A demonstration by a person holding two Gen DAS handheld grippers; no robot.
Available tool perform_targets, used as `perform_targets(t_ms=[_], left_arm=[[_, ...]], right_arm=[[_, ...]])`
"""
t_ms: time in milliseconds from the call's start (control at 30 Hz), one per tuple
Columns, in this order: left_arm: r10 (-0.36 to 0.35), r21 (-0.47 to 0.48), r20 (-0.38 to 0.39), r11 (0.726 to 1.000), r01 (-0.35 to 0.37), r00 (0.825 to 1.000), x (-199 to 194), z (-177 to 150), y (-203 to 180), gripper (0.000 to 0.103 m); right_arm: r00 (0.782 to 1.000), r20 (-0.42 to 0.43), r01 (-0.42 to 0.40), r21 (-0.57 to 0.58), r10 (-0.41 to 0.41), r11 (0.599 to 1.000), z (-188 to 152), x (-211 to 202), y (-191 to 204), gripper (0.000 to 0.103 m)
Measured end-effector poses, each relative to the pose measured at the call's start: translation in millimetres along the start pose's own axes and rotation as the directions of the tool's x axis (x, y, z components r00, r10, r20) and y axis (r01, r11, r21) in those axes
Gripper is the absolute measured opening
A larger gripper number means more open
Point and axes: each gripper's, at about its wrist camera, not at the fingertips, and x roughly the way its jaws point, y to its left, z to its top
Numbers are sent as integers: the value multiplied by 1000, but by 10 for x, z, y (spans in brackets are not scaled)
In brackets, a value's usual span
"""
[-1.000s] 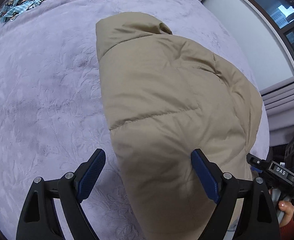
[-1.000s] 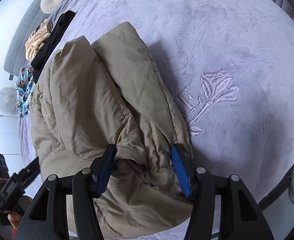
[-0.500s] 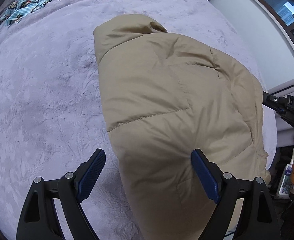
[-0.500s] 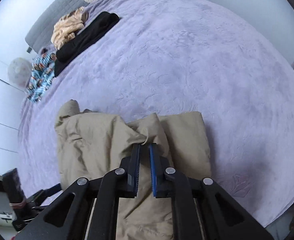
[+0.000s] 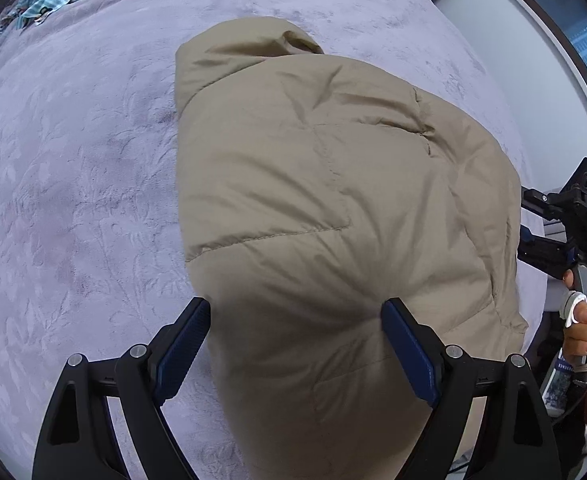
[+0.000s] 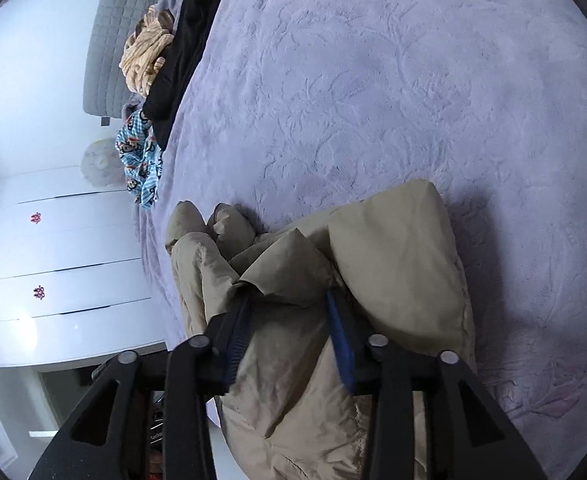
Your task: Fold large clothes
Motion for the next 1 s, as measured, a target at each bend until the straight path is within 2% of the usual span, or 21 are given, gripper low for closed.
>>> perform_targets(t_ms=[67, 167, 267, 367, 433, 500, 567, 667, 733, 833, 867, 933, 1000], left_arm=[[7, 6, -3, 1000, -7, 1000, 20, 2, -57, 89], [-1, -16, -7, 1000, 1, 1000, 51, 14, -55, 92], [9, -21, -16, 1000, -9, 1000, 49, 13, -35, 92], [30, -19, -26, 999, -30, 999, 47, 42, -74, 92], [51, 0, -26, 999, -51, 998, 53, 35, -145, 92], [71, 33, -15, 997, -70, 997, 75, 35, -281, 93], [90, 65, -1, 994, -89, 996, 110, 26, -404, 97], [113, 73, 0, 991, -113, 994, 135, 12, -467, 98], [107, 60, -7, 993, -106, 994, 125, 23, -448, 98], [103, 42, -13, 994, -102, 995, 113, 17, -376, 98], [101, 34, -14, 994, -100, 995, 110, 15, -357, 98], [96, 26, -13, 995, -95, 995, 102, -2, -337, 98], [99, 25, -7, 995, -99, 995, 103, -13, -345, 99]], right_arm=[[1000, 4, 4, -14, -4, 1000, -25, -67, -59, 62], [999, -22, -33, 7, 33, 999, -32, -87, -176, 62], [994, -61, -85, 14, 86, 996, 22, 88, -133, 62], [998, -50, -34, -41, 32, 999, 46, 168, 47, 11], [996, -27, 87, -86, -90, 993, 17, 150, 104, 9], [977, -7, 210, -130, -213, 969, -20, 127, 62, 8], [966, -4, 257, -117, -260, 959, -61, 156, -68, 8], [967, -10, 254, -70, -255, 965, -96, 168, -207, 8], [961, 10, 277, -61, -277, 959, -125, 87, -139, 8], [937, 75, 348, -163, -340, 923, -218, -65, 172, 8], [935, 107, 354, -211, -339, 911, -276, -148, 314, 8], [945, 143, 325, -275, -295, 905, -386, -258, 542, 8], [960, 130, 279, -331, -249, 901, -505, -264, 709, 9]])
